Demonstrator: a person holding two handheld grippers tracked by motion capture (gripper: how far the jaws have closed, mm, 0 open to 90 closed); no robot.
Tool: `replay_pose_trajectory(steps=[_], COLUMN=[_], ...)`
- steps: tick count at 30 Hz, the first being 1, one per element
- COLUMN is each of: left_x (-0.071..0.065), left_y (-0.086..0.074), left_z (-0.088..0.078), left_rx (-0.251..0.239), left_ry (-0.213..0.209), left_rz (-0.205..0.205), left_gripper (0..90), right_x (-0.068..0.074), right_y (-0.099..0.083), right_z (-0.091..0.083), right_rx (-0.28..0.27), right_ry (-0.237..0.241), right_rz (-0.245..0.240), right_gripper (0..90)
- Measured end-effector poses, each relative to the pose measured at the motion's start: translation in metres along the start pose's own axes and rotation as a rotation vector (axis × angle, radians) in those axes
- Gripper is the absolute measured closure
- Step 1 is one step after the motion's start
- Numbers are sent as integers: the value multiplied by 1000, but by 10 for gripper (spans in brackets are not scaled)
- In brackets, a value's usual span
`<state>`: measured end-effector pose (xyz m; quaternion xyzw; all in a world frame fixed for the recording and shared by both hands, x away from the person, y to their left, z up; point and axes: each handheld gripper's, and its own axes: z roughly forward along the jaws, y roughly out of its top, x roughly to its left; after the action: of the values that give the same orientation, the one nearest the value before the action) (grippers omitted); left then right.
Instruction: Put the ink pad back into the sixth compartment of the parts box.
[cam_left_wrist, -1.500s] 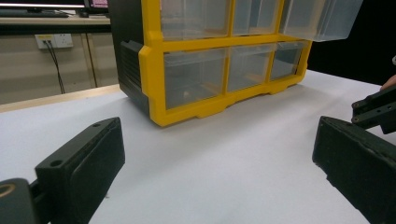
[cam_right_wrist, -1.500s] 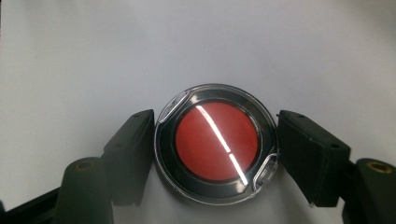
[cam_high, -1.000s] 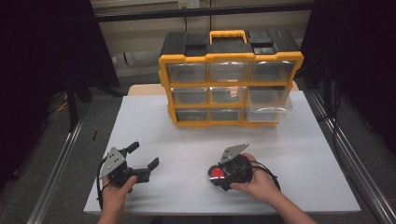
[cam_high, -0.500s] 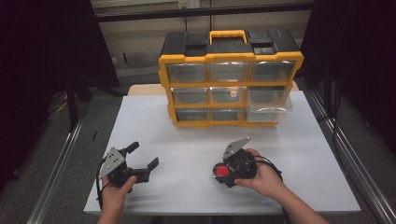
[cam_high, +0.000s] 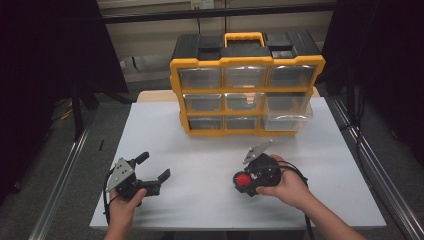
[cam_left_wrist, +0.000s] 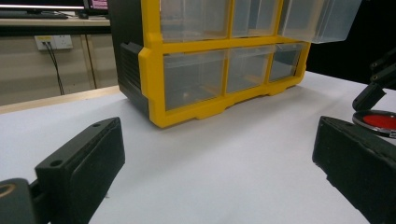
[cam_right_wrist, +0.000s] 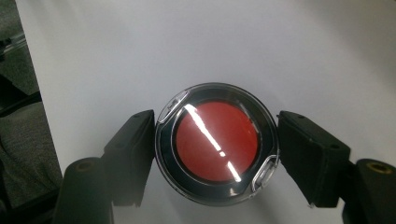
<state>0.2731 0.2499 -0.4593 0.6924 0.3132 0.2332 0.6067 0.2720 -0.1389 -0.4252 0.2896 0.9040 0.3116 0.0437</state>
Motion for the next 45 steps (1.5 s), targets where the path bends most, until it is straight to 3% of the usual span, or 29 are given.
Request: replay_pose_trajectory(steps=[2,7,10,16,30,31,33,45], left_x=[0,0,1,1,0,1,0,0], left_y=[0,0,0,0,0,0,0,0], left_z=[0,1,0,0,0,0,0,0], left_rx=[1,-7,11,9,2,11,0,1], left_ry=[-1,1,-2,-9,-4,-3,-2,-3], left_rz=[3,-9,14,13,2,14,-2,2], left_gripper=[26,26,26,26,26,26,26,26], right_x=[0,-3,-5,-8,-14,-14,-15,-21], right_y=[1,2,2,1,4,4,4,4], right_z=[-3,-10,-14,-21,-36,-38,-40,-49], right_rx=[19,22,21,45,53,60,67,83], right_ry=[-3,-7,-7,-22,-37,-35,-31,-29], right_rz=[20,20,30,50,38,46,57,59], right_gripper=[300,300,300,300,300,300,300,300])
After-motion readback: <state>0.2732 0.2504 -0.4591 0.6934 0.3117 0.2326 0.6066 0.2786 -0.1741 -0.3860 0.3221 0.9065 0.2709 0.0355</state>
